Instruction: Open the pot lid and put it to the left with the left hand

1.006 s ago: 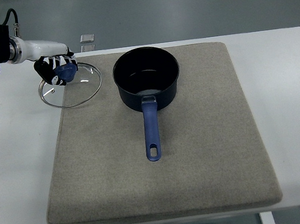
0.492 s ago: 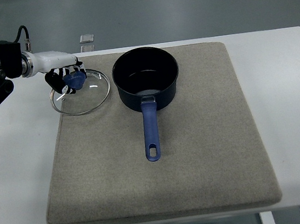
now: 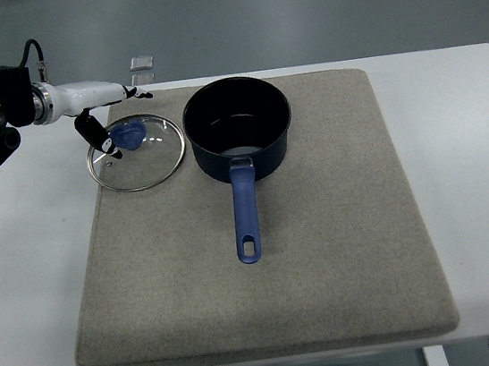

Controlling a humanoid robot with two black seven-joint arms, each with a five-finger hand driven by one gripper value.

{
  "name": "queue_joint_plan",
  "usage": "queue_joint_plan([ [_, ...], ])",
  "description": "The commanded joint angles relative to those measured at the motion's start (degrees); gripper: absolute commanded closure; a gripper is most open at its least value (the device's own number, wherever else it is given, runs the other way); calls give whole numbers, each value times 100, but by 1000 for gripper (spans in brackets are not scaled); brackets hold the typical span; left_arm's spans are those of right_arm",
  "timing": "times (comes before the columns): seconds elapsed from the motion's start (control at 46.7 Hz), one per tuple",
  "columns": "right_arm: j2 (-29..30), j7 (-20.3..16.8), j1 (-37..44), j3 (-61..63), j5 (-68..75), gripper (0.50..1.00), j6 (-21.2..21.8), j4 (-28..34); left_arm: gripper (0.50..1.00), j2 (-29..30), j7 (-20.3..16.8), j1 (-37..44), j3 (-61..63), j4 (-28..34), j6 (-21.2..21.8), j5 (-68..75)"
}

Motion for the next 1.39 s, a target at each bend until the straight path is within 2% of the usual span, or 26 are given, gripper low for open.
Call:
queue_joint_plan([
  [0.0, 0, 0, 0, 0, 0, 583, 0, 0, 508, 28, 0, -4, -22, 47, -1, -755],
  [0.342, 0, -9, 0, 0, 0, 583, 0, 0, 508, 318, 0, -4, 4, 723, -71, -4886],
  [0.599, 0, 0, 0, 0, 0, 583, 0, 0, 508, 310, 0, 110, -13, 1154, -89, -7277],
  [0.77, 0, 0, 0, 0, 0, 583, 0, 0, 508, 248, 9, 189, -40, 1312, -176, -8174],
  [0.963, 0, 0, 0, 0, 0, 583, 0, 0, 508, 230, 17, 303, -31, 1312, -598, -9282],
  [1.198, 0, -9, 0, 0, 0, 583, 0, 0, 508, -24, 17, 339, -57, 1444, -695, -9476],
  [1.37, 0, 0, 0, 0, 0, 583, 0, 0, 508, -121, 26, 339, -57, 1550, -915, -9845],
])
